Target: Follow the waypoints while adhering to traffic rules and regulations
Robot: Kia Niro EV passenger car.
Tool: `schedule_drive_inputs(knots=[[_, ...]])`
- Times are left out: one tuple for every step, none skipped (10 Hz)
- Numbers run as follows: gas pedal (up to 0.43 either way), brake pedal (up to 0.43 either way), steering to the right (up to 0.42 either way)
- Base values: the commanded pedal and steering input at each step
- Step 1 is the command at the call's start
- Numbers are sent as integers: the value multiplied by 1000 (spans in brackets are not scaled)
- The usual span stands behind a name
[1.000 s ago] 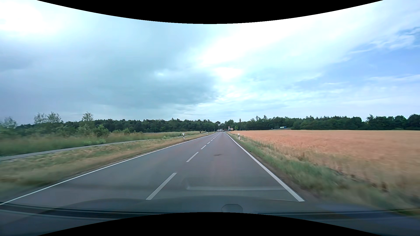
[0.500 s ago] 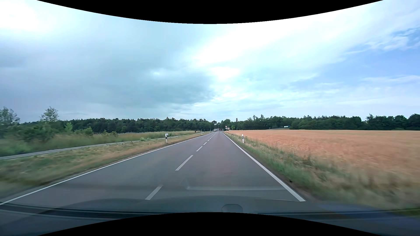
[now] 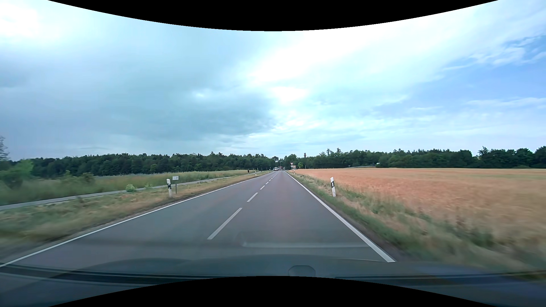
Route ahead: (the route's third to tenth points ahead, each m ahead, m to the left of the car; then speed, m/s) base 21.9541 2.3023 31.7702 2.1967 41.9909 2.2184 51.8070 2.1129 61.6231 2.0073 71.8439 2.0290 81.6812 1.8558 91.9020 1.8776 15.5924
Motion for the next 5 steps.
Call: schedule_drive_inputs(knots=[[189, 0, 4], [157, 0, 3], [150, 0, 1], [138, 0, 1], [118, 0, 0]])
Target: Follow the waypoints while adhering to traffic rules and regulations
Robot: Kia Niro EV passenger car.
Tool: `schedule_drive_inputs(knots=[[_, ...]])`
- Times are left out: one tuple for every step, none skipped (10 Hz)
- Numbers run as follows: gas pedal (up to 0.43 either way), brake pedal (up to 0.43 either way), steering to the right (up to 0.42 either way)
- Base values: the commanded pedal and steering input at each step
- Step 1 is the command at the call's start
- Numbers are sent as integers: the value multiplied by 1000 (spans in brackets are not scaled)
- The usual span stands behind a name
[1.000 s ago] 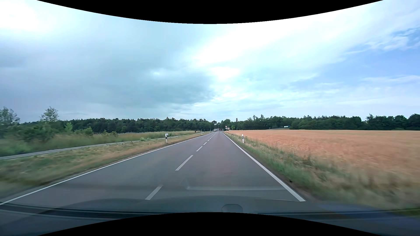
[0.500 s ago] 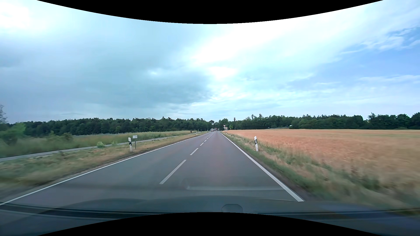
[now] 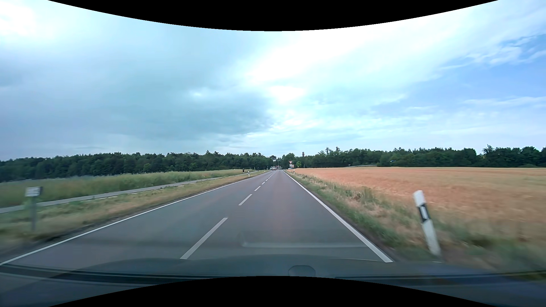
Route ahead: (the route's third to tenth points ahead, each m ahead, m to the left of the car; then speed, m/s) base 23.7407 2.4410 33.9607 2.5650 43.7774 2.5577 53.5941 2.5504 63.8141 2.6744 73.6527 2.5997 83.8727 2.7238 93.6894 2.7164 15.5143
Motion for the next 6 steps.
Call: schedule_drive_inputs(knots=[[110, 0, -1], [110, 0, -2], [110, 0, -3], [110, 0, -3], [110, 0, -3], [110, 0, -3]])
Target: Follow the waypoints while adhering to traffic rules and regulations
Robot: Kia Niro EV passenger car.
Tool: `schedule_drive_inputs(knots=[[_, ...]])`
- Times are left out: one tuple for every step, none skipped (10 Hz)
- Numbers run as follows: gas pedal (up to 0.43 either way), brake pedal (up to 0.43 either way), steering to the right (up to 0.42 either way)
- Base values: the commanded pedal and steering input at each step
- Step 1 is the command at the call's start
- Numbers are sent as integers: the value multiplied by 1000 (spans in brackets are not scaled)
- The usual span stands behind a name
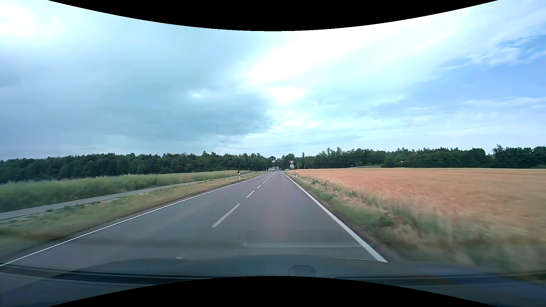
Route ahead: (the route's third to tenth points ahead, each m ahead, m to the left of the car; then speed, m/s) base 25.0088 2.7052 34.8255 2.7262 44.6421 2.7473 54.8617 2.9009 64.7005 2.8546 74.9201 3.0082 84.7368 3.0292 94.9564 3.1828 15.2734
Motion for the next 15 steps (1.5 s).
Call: schedule_drive_inputs(knots=[[110, 0, -3], [110, 0, -4], [110, 0, -4], [110, 0, -4], [110, 0, -5], [110, 0, -5], [110, 0, -6], [110, 0, -6], [110, 0, -6], [110, 0, -6], [110, 0, -6], [110, 0, -6], [118, 0, -6], [118, 0, -6], [118, 0, -6]])
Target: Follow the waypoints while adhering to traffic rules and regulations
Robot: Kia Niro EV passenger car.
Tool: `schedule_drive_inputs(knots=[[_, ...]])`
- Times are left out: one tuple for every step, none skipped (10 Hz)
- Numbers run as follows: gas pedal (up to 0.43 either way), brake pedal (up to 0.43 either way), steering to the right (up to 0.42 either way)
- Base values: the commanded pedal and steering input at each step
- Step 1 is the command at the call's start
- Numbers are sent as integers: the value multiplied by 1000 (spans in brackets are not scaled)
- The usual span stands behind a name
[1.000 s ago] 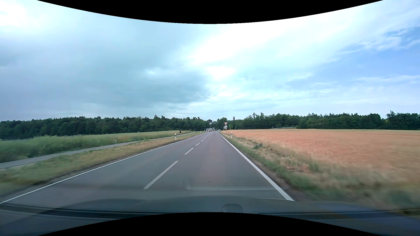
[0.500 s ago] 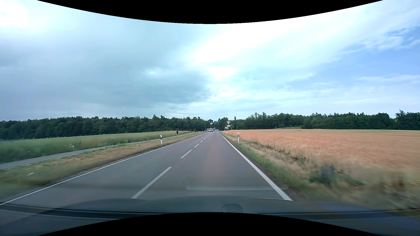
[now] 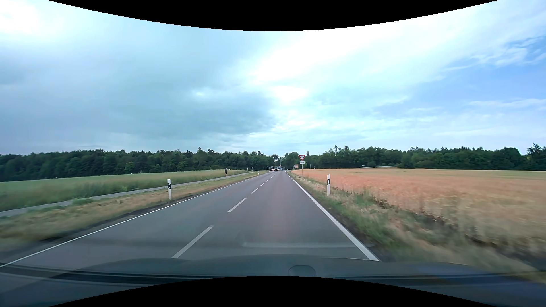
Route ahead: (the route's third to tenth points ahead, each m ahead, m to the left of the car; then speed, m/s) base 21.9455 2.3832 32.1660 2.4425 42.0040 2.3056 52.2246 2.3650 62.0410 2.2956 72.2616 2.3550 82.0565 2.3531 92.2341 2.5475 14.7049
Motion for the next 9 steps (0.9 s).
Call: schedule_drive_inputs(knots=[[130, 0, -6], [130, 0, -5], [130, 0, -4], [130, 0, -4], [130, 0, -4], [130, 0, -4], [130, 0, -4], [130, 0, -4], [130, 0, -4]])
